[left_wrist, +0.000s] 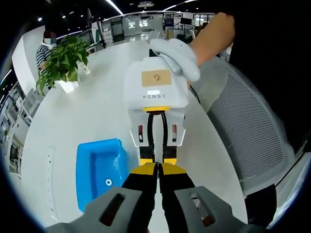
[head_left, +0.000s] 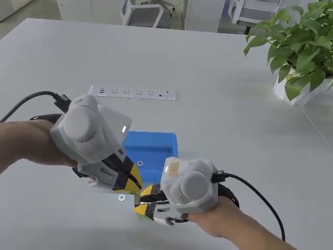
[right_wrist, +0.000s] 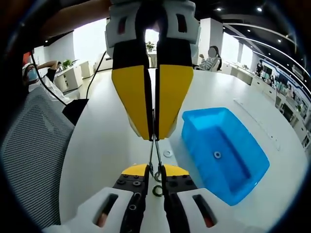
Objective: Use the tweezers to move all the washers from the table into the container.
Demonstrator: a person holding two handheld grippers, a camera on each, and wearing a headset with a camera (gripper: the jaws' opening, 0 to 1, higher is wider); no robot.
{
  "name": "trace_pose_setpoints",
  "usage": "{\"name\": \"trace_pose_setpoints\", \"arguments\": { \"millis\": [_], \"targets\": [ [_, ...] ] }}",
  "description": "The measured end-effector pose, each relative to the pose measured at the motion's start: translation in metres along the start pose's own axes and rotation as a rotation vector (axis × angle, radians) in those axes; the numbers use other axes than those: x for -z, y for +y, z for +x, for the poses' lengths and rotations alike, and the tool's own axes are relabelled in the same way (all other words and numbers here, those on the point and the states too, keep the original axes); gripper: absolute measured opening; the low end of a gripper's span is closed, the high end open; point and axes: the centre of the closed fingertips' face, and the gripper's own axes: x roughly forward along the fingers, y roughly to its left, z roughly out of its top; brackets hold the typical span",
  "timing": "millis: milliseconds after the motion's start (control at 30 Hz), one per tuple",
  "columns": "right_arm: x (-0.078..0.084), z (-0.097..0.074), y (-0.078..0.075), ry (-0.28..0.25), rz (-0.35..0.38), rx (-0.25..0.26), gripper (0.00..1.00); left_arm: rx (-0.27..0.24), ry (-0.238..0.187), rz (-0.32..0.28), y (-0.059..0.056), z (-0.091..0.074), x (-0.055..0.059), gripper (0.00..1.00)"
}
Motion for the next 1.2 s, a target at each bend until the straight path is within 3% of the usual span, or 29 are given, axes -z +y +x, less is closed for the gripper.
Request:
{"name": "trace_pose_setpoints", "arguments": {
  "millis": [867, 1200],
  "targets": [
    [-0.0001, 0.0011, 0.0000, 0.025, 0.024, 0.019, 0.08, -0.019, -0.005, -0.008, 0.0038, -0.0008, 0.0038, 0.06],
    [-0.0005, 0.0008, -0.0001, 0.027, 0.017, 0.017, 0.08, -0.037, -0.032, -0.043, 0.0004, -0.0034, 0.0049, 0.14]
  ]
}}
